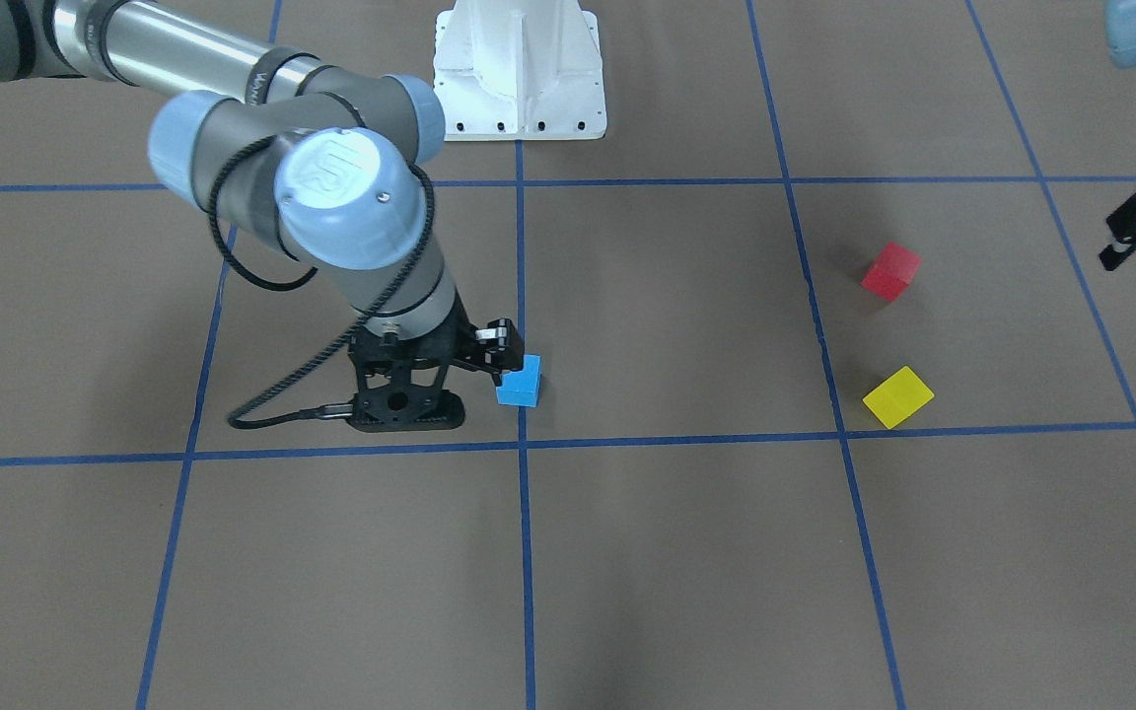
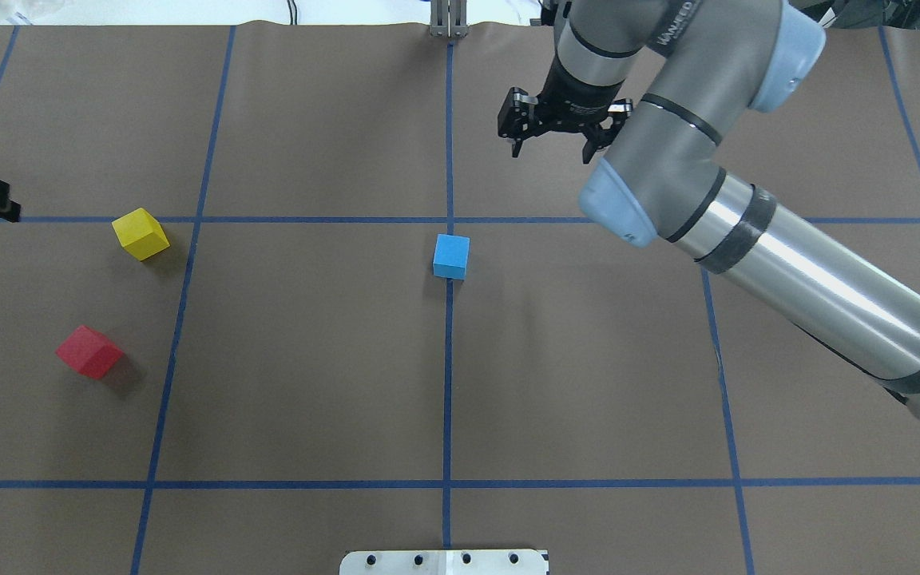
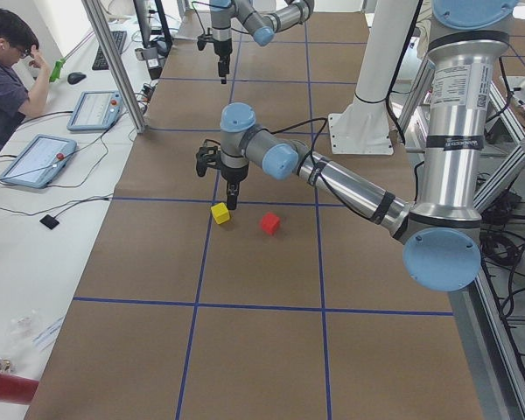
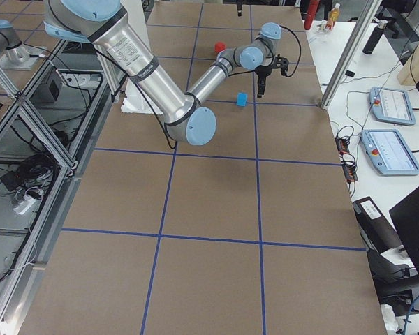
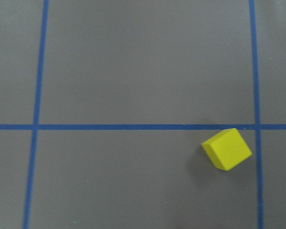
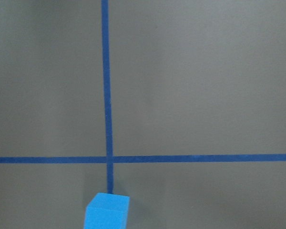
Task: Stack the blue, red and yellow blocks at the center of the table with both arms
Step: 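Release the blue cube with the right gripper while the left reaches for red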
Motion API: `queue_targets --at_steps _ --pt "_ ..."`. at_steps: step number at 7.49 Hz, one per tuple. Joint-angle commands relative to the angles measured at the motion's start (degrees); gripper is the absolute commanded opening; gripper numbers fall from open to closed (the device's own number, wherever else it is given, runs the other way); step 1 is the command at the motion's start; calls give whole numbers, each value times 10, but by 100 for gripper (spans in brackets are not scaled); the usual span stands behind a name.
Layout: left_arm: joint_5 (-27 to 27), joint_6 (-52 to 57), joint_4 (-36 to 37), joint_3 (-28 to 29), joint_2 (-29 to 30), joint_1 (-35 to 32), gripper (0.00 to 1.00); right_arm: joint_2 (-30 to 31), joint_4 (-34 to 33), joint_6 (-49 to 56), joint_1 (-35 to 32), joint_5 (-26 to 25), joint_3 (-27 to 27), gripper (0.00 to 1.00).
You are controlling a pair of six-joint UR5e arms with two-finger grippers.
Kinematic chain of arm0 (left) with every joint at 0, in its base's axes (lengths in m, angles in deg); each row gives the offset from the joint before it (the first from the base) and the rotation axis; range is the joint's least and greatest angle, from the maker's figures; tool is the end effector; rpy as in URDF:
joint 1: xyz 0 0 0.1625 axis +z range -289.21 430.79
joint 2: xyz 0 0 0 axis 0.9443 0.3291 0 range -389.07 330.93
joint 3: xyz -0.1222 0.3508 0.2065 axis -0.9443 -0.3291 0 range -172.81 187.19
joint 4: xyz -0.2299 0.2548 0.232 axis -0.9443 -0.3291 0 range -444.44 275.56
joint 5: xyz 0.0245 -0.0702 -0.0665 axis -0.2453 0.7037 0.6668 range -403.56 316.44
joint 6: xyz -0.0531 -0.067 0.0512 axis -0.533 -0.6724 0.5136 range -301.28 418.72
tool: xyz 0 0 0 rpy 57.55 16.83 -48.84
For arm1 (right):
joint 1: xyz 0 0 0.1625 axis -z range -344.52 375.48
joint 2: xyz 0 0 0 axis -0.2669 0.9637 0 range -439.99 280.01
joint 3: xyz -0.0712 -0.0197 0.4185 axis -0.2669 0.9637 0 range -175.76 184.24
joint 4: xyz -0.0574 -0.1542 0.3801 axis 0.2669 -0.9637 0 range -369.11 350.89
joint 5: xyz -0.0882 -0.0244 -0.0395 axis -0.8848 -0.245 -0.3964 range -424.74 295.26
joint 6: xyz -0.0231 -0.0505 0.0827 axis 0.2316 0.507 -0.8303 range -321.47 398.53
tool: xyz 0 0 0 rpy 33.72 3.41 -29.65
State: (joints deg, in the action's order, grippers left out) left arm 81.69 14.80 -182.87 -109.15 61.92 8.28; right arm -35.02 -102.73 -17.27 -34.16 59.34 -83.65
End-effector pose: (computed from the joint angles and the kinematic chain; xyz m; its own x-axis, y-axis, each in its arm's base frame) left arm 0.1565 -0.4645 0.4151 0.6695 -0.0123 -0.7427 0.1247 0.9875 0.0960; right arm -0.4055 -0.5967 0.1966 0.6401 0.0343 0.7675 -0.0503 0.9987 -0.0028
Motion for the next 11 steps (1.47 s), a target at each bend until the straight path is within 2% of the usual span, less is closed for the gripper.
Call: queue_targets --at_steps 1,2,3,4,7,9,11 --pt "-108 -83 -128 -7 -25 145 99 57 0 42 -27 2 -36 99" --pt "-133 -70 -141 -4 -27 175 93 64 0 47 -28 0 -36 99" --pt "-133 10 -143 1 -28 176 92 68 3 47 -28 -2 -35 99" --pt "-134 66 -150 6 -36 179 99 71 3 47 -27 -2 -35 99" --pt "-160 76 -272 68 -64 201 99 77 12 47 -20 -6 -30 99" --pt "-160 106 -300 75 -91 201 99 90 44 46 -13 -8 -24 99" --pt "-156 97 -301 84 -88 201 99 97 45 46 -9 -8 -24 99"
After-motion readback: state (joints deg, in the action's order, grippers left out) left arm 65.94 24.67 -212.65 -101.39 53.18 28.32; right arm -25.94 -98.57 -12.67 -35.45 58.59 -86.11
